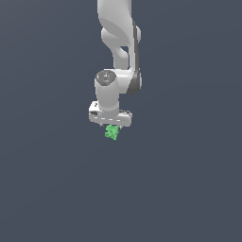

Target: Pick up the object and move it to a goal position.

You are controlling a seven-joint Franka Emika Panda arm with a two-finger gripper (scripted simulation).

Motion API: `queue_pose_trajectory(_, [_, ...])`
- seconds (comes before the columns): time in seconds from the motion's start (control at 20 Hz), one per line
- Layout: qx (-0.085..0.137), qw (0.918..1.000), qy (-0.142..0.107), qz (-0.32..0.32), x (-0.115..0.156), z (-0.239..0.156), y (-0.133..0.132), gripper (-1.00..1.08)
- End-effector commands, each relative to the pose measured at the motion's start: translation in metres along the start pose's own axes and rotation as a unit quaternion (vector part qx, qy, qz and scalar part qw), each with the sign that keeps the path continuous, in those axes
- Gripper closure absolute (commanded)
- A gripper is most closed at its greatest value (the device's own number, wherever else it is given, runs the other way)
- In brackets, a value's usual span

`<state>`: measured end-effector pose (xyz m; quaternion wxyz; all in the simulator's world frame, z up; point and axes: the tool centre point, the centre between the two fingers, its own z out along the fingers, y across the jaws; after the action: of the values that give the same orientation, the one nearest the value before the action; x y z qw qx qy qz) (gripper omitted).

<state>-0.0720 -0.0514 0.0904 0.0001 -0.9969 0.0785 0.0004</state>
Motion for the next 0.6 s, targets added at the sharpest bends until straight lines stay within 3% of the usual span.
queue_pose_trajectory(0.0, [0.0, 1.0, 0.0, 0.0, 0.0, 0.003, 0.0, -0.92])
queue_pose_trajectory(0.55, [0.0, 1.0, 0.0, 0.0, -0.002, 0.046, 0.0, -0.92])
